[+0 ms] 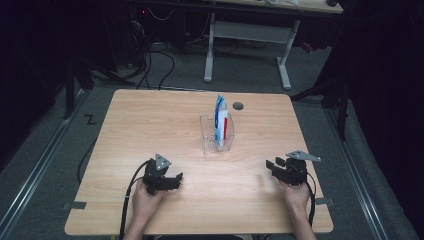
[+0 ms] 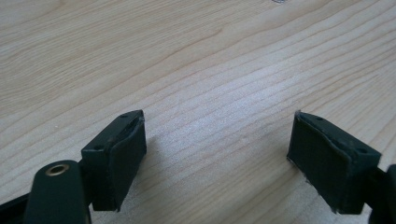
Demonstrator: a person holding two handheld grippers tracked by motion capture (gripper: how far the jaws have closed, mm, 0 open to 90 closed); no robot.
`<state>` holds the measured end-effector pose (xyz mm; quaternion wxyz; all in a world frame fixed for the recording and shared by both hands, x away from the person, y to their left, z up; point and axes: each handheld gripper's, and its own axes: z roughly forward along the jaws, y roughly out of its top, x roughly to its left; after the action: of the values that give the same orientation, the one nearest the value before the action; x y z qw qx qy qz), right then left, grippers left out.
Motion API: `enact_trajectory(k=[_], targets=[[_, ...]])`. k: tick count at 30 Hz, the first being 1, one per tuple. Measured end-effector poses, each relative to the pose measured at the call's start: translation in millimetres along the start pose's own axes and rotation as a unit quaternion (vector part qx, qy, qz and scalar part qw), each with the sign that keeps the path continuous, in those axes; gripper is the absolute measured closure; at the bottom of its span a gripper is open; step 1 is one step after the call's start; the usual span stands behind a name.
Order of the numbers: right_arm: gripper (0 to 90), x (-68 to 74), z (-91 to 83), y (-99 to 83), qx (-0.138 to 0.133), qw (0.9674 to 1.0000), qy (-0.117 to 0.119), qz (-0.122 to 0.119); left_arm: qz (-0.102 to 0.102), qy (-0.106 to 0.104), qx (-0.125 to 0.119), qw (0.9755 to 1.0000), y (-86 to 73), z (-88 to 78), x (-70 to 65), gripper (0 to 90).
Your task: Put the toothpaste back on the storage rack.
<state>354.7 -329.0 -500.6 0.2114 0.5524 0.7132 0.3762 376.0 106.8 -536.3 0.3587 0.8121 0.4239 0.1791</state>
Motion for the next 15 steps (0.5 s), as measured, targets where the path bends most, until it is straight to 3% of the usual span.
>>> enact_trajectory(k=[5,9,15], targets=[[50.5,-0.4,5.0,-4.3,0.006,1.0,-0.003,0.0,0.0,0.0,0.0,1.0,0.0,0.0,0.0,19.3],[49.9,3.0,9.8,-7.3,0.016,0.9996,-0.011,-0.019,0.0,0.0,0.0,1.0,0.0,0.0,0.0,19.3],[48.6,4.5,16.4,-10.6,0.03,0.999,-0.018,-0.027,0.0,0.0,0.0,1.0,0.0,0.0,0.0,19.3]])
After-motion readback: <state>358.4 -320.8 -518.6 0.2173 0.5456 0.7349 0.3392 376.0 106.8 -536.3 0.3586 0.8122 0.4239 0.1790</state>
